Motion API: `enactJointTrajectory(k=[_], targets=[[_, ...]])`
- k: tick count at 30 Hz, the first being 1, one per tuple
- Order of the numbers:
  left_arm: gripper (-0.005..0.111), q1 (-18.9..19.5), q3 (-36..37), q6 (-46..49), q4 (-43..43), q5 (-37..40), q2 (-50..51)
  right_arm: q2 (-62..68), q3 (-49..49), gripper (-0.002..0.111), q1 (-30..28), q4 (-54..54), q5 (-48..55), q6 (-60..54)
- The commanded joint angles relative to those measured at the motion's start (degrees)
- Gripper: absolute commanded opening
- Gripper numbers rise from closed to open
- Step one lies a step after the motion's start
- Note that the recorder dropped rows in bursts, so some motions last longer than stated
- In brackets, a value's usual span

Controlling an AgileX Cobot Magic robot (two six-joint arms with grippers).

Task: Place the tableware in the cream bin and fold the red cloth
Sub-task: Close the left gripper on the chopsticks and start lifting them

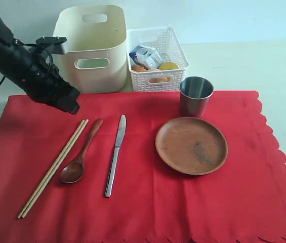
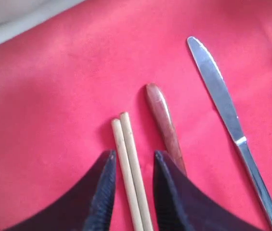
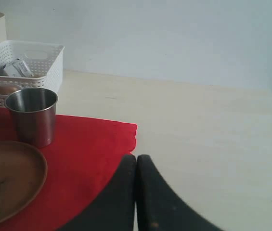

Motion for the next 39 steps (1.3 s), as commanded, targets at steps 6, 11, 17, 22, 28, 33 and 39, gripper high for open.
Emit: enactJointTrajectory(k=[6,11,17,22,28,33,39], targets=[[0.029,-2.4,0.5,-1.2,2.2,-1.7,2.2,-0.4,0.3,0.0,-0.3,0.0,-0.1,-0.1],[0.029,-2.4,1.0,-1.3,2.1,-2.6,3.4,-0.4,0.3,0.0,-0.3,0.0,-0.1,-0.1],[0.029,-2.5,1.0,-1.3,1.7,-3.3,5.3,-0.4,0.3,0.0,-0.3,0.2,-0.1,-0.1],[0.029,-3.7,1.0,-1.3,2.2,-4.5,5.7,-0.4,0.3,0.0,-0.3,0.2,-0.1,-0.1],[0.029,-4.6,1.0,-4.9,6.0,-6.2,6.5,-0.4,0.3,0.0,-0.3,0.2,-0.1,-0.1],[0.029,-4.6,1.0,-7.3,8.5,-6.7,6.5,-0.4,0.3,0.0,-0.3,0.2,-0.1,-0.1],[0.029,-4.6,1.0,-7.5,8.9,-5.6,6.4,-0.4,0.3,0.0,-0.3,0.2,-0.1,-0.1]])
